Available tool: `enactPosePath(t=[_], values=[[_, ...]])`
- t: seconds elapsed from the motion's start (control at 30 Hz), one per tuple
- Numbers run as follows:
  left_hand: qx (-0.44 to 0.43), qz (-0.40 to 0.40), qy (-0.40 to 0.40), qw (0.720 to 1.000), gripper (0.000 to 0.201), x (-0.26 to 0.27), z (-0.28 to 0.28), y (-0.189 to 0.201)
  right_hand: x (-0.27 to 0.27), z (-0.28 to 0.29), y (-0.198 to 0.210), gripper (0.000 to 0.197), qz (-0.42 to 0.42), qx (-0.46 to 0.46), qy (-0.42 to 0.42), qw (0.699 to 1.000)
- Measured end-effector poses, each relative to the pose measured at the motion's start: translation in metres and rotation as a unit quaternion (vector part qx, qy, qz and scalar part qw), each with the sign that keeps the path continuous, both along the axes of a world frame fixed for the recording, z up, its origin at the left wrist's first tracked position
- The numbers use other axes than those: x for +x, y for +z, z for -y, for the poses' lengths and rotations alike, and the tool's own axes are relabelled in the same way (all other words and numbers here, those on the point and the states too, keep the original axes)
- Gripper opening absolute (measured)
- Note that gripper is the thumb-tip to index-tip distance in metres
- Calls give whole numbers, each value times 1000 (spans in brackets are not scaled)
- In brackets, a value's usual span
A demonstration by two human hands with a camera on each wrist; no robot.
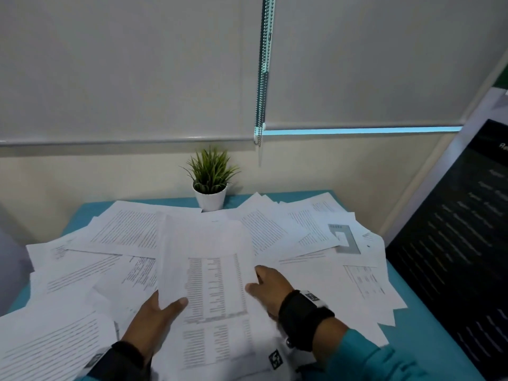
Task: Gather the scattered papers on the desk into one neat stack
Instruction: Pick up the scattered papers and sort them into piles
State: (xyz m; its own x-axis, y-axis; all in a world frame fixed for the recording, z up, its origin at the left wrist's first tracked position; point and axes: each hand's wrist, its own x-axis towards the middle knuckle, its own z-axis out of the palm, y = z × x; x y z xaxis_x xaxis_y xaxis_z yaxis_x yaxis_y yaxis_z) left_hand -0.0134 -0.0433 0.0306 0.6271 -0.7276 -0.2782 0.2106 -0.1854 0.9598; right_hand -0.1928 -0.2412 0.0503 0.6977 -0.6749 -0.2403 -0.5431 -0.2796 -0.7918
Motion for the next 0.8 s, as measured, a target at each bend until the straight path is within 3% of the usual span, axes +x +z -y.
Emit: enactPosePath(t=[0.1,0.17,0.27,0.37,0.47,0.53,0.63,0.73,0.8], values=[[5,-26,3,1000,34,4,1,-9,-10,12,10,15,59,40,-55,996],[10,-37,8,999,31,9,2,-15,-28,37,13,31,53,-8,-147,988],[14,-45,3,999,30,10,2,-15,-70,80,16,62,-91,-103,-295,945],[20,-43,-11,999,35,11,1,-13,-102,101,18,81,-252,-80,-325,908],[24,-31,-16,999,42,10,1,-12,-113,108,9,87,-255,-40,-320,912],[28,-27,-12,999,39,7,1,-9,-116,112,3,81,-202,-17,-327,923],[26,-35,-17,999,50,5,0,-6,-124,116,2,44,-204,-40,-260,943],[30,-32,-23,999,46,6,0,-4,-135,120,16,13,-210,-102,-208,950],[30,-31,-23,999,58,6,-1,-3,-144,126,33,10,-199,-143,-205,948]])
